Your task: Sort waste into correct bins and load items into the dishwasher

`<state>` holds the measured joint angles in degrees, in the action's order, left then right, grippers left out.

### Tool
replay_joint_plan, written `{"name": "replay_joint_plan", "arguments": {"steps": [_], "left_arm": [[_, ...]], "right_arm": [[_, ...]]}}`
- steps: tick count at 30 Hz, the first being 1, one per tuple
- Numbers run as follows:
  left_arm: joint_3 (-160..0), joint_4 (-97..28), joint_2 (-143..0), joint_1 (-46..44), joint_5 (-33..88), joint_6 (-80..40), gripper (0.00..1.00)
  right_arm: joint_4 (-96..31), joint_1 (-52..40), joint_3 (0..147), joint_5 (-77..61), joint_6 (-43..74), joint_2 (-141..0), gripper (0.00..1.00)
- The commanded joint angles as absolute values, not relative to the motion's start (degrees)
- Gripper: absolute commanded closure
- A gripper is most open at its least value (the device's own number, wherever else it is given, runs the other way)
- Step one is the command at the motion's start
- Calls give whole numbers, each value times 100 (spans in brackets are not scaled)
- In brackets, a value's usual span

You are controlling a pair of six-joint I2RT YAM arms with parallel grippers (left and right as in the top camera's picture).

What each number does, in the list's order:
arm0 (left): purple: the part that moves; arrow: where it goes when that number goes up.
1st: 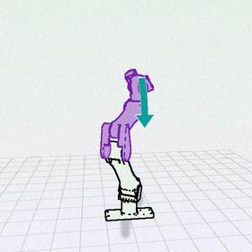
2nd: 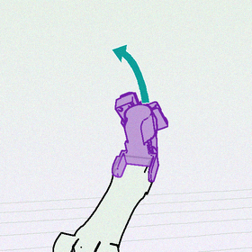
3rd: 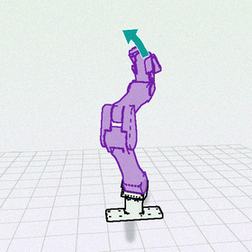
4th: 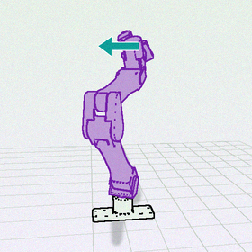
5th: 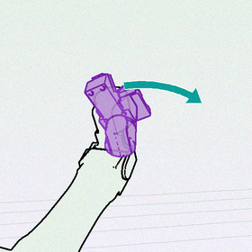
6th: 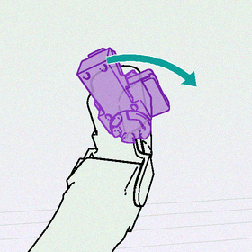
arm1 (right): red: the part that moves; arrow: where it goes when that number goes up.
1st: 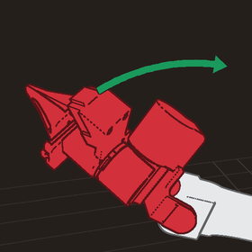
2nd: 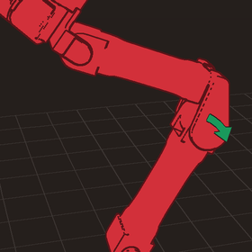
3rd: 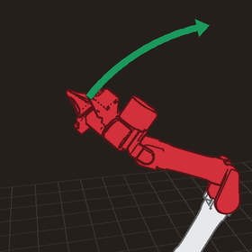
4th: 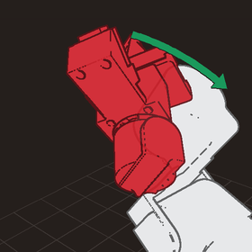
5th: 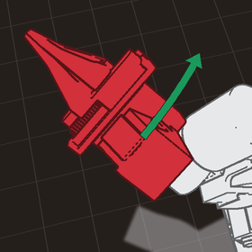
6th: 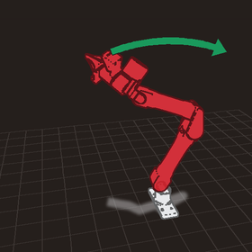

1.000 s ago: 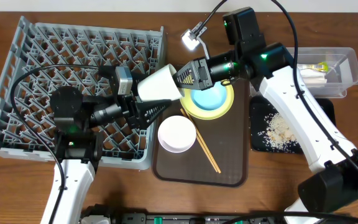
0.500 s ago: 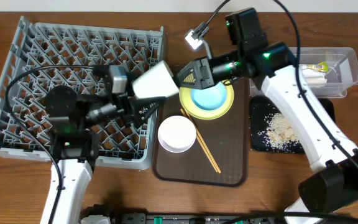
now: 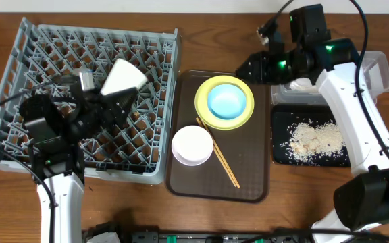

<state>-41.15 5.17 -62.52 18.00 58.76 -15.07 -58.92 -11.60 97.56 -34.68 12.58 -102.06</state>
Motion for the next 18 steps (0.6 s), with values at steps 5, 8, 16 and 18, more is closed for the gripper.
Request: {"name": "replay_joint_plan", "arguments": {"steps": [5, 8, 16, 18], "left_arm": [[-4200, -309, -6108, 1900, 3920, -1120, 68], [-4316, -893, -5933, 1900, 3173, -899, 69], [-5395, -3374, -5782, 1900, 1540, -707, 71], [-5494, -3752, -5811, 1900, 1402, -709, 71]], "right_arm": [[-6396, -694, 9793, -2257, 751, -10182, 63], [-6547, -443, 9800, -2137, 674, -10092, 66], [-7170, 482, 9867, -1328, 687, -9703, 66], [-7301, 733, 9867, -1133, 722, -9618, 66]]}}
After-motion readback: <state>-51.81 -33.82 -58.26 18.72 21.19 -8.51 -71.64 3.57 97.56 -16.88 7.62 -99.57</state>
